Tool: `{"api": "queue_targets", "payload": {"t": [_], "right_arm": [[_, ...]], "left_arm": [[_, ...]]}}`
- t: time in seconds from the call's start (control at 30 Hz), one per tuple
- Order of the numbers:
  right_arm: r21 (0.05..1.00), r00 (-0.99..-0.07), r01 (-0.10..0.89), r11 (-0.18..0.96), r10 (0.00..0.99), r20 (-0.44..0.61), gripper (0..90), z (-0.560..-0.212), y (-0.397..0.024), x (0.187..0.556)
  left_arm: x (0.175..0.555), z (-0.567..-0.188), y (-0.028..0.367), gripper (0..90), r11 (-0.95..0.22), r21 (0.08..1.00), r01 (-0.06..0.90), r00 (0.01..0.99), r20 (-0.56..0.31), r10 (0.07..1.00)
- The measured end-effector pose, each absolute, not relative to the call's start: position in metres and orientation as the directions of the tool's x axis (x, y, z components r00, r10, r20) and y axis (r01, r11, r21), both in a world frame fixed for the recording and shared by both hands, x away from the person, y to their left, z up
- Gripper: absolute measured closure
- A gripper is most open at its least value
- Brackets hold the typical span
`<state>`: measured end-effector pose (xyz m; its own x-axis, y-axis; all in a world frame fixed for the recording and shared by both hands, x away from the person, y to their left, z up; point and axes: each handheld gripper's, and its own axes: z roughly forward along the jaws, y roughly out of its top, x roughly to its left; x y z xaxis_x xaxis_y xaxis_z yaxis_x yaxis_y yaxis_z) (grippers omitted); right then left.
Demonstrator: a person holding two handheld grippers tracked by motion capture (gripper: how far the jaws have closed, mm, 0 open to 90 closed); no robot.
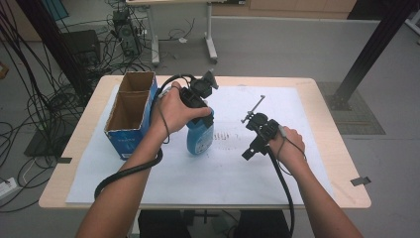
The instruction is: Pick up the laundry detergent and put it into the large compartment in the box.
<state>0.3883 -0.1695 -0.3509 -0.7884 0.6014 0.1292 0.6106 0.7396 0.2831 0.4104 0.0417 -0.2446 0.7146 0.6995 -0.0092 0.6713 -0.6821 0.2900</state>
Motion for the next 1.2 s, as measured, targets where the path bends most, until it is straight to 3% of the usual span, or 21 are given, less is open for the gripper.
{"api": "queue_targets", "payload": {"t": [0.43,0.73,1.2], "right_arm": [[0.295,-0.795,0.599,0.745,0.596,0.11,3.3,-0.343,-0.17,0.383],[0.299,-0.794,0.6,0.742,0.599,0.106,3.3,-0.339,-0.171,0.381],[0.31,-0.784,0.61,0.73,0.612,0.103,3.3,-0.334,-0.175,0.38]], "left_arm": [[0.406,-0.168,0.031,37.5,-0.695,0.325,0.642,0.725,0.04,0.688],[0.403,-0.117,0.027,37.4,-0.684,0.374,0.627,0.732,0.018,0.681],[0.408,-0.092,0.026,37.4,-0.661,0.382,0.646,0.711,0.013,0.703]]}}
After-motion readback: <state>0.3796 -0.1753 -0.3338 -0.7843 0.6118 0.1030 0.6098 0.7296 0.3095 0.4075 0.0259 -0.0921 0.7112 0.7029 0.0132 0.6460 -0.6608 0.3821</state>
